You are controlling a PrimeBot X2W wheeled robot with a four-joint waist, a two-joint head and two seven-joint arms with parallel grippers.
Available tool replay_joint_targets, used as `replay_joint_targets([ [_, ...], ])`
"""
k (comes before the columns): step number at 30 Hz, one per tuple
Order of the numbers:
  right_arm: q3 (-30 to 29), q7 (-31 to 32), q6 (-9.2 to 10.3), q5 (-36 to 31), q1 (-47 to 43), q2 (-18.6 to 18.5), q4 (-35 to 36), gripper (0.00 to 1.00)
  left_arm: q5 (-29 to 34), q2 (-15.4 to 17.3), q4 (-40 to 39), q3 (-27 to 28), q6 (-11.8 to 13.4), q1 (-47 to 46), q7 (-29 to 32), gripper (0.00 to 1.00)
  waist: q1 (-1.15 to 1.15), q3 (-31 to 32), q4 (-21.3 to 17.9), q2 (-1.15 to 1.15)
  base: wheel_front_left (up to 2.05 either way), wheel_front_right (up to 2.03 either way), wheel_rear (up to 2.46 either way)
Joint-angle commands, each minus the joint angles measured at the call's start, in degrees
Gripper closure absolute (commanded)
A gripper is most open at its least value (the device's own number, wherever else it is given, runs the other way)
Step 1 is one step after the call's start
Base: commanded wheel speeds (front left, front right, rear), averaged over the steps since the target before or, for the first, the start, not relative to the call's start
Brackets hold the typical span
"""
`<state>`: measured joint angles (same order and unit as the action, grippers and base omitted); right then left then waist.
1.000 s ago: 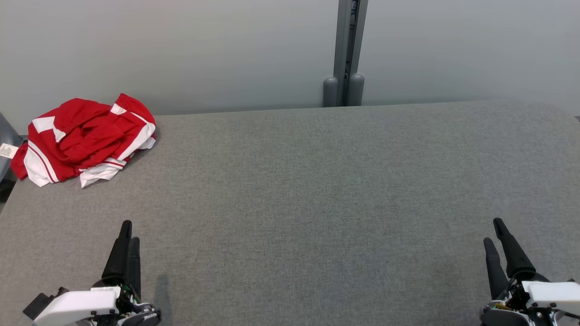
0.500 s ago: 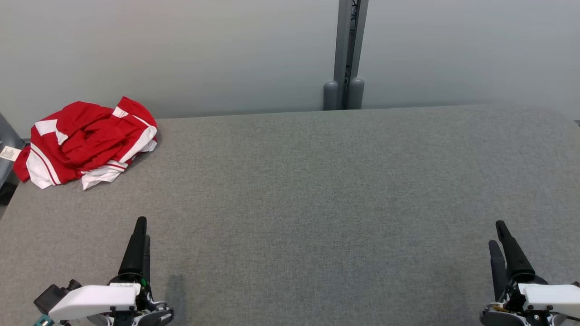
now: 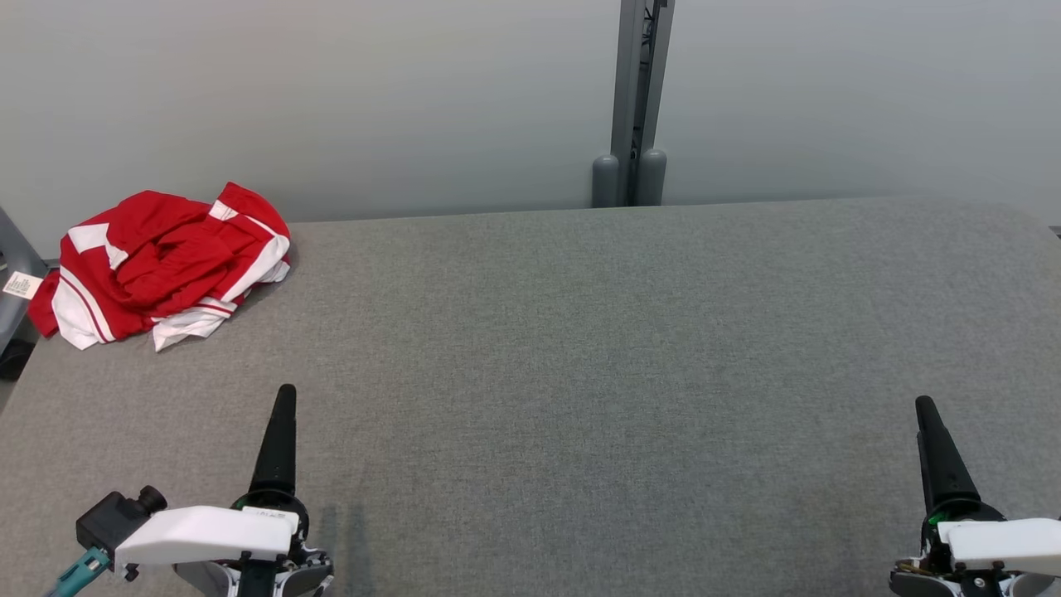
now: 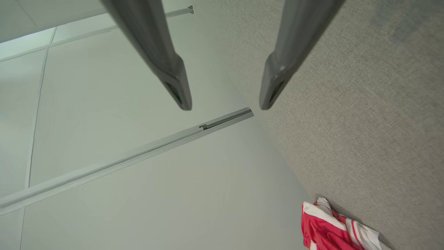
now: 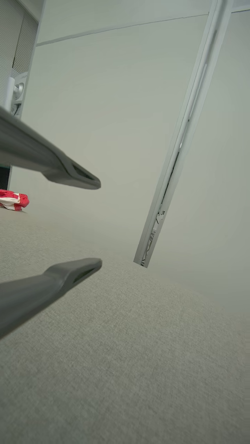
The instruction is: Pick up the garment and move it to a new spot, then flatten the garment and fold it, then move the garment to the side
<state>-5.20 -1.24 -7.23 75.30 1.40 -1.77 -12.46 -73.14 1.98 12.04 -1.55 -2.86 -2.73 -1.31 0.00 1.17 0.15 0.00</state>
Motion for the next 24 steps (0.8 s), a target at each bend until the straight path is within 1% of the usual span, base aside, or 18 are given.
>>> replay_joint_targets([
  [1, -0.1, -0.7, -0.23, -2.1, 0.2, -0.6, 1.3, 0.0, 2.3, 0.5, -1.2, -0.4, 0.4, -0.5, -0.6, 0.0, 0.0, 0.1, 0.0, 0.0, 0.0, 0.0, 0.0],
  [10, 1.3, -2.6, -0.26, -15.2, -0.8, -0.7, 3.4, 0.0, 11.6, 0.6, -2.3, -1.7, 1.3, 0.4, -2.4, 0.0, 0.0, 0.4, 0.0, 0.0, 0.0, 0.0, 0.0],
  [18, 2.1, -4.1, -0.27, -22.9, -1.7, -0.8, 4.3, 0.0, 21.1, 0.7, -2.3, -3.1, 1.6, 1.2, -4.0, 0.0, 0.0, 0.7, 0.0, 0.0, 0.0, 0.0, 0.0],
  [24, 3.0, -5.1, -0.29, -28.8, -2.4, -0.8, 4.3, 0.0, 27.3, 0.7, -2.4, -3.8, 2.4, 1.6, -5.0, 0.0, 0.0, 1.1, -0.1, 0.0, 0.0, 0.0, 0.0],
])
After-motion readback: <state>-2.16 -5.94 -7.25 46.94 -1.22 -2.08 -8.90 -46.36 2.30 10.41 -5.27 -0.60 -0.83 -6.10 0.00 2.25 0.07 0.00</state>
